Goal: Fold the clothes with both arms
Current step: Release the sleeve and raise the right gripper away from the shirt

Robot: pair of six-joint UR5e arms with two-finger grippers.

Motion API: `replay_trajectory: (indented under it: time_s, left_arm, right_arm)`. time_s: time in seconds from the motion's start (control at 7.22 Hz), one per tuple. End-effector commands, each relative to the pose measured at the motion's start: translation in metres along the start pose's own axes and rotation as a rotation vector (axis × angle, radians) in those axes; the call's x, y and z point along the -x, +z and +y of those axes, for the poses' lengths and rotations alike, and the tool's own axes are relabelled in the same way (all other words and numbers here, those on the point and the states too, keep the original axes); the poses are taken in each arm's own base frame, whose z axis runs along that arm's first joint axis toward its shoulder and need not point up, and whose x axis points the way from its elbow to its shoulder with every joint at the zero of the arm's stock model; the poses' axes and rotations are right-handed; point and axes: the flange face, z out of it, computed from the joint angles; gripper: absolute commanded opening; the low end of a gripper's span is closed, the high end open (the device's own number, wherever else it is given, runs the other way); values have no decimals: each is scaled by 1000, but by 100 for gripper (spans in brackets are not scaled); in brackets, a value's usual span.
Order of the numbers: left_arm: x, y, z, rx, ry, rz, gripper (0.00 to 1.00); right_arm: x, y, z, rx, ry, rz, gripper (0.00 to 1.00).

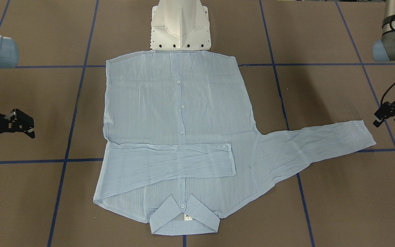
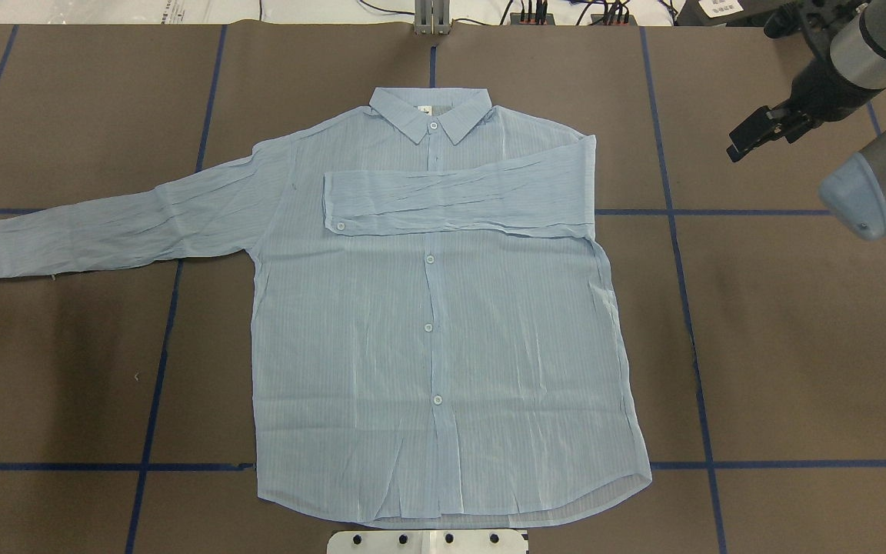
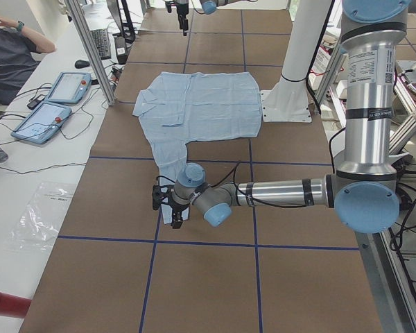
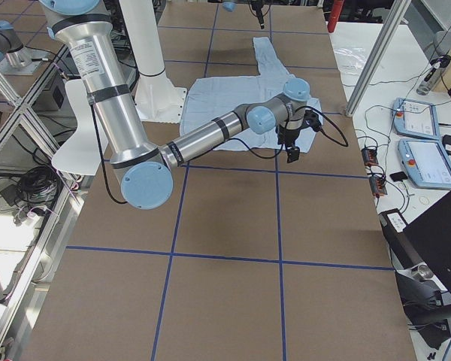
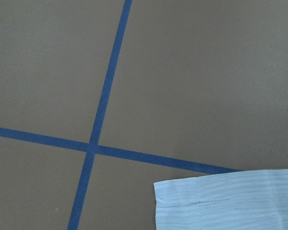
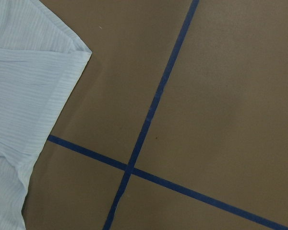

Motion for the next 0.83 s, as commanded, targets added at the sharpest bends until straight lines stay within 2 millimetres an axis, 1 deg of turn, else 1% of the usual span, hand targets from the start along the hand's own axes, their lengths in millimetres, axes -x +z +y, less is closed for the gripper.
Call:
replay_trajectory:
  time_s: [0.0,0.14,0.28,0.42,0.55,0.69]
  left_arm:
    - [-25,22,19,50,52,11,96]
    - [-26,28,23,64,56,7,93]
    - [-24,38,22,77,54,-4,93]
    - [-26,53,11,75,49,-17,91]
    - [-21,59,6,56,53,-44,88]
    - [-20,59,7,56,56,-44,84]
  right_arm:
    - [2,-2,1,-1,-2,-1,100]
    - [2,-2,1,-2,-3,-1,100]
    - [3,-3,0,-3,-3,-2,100]
    - [5,-5,1,-7,-6,-3,100]
    - [11,-11,3,1,-3,-6,100]
    - [18,-18,5,5,-2,-7,100]
